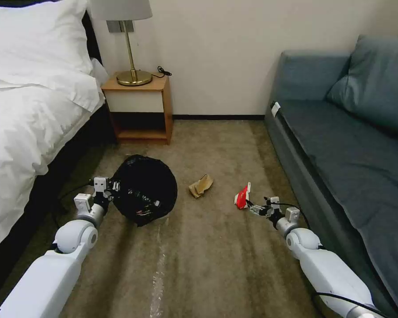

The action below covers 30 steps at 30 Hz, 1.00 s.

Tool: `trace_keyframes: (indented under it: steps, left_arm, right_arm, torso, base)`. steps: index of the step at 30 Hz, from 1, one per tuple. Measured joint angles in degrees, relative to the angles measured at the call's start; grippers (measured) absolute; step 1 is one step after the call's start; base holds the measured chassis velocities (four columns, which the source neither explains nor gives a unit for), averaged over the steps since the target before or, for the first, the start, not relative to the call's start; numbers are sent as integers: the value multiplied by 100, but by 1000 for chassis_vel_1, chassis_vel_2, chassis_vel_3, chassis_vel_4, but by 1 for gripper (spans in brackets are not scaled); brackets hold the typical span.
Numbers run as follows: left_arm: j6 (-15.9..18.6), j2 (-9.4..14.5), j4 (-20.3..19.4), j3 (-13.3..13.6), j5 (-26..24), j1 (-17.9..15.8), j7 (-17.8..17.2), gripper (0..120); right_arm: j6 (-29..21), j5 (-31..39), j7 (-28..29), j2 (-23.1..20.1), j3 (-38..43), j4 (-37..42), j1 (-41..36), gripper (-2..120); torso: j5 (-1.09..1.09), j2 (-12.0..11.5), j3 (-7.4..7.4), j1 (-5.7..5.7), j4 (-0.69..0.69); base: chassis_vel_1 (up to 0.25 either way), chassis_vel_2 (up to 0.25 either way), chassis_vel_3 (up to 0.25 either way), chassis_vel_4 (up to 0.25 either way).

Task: Pick up the trash bin, then pick up the garbage on the floor and place it into the trash bin.

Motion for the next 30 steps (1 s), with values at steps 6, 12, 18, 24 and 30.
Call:
trace_keyframes:
  steps: [6, 12, 18, 24, 30]
  left_arm:
    - [-5, 16, 57, -73, 1, -19, 21, 4]
    - [-32, 35, 103, -121, -2, -18, 67, 4]
    - [-44, 86, 117, -150, -24, -21, 89, 4]
    - [-58, 135, 121, -169, -51, -20, 98, 4]
    - [-80, 138, 139, -181, -60, -17, 122, 4]
  right_arm:
    - [8, 3, -10, 8, -60, -42, 67, 100]
    - [8, 6, -13, 7, -77, -83, 125, 100]
    - [7, -2, -12, 80, -84, -102, 126, 100]
    - [17, -12, -8, 147, -85, -112, 117, 100]
    - [35, -33, -6, 172, -63, -136, 86, 100]
  torso:
    - [1, 0, 0, 0, 0]
    - [0, 0, 0, 0, 1]
    - [1, 0, -1, 0, 0]
    - [0, 0, 0, 0, 0]
    - [0, 0, -1, 0, 0]
  base:
    - [-9, 6, 5, -6]
    - [-8, 10, 7, -8]
    - [-15, 18, 14, -17]
    - [-24, 23, 27, -24]
    - [-48, 63, 57, -52]
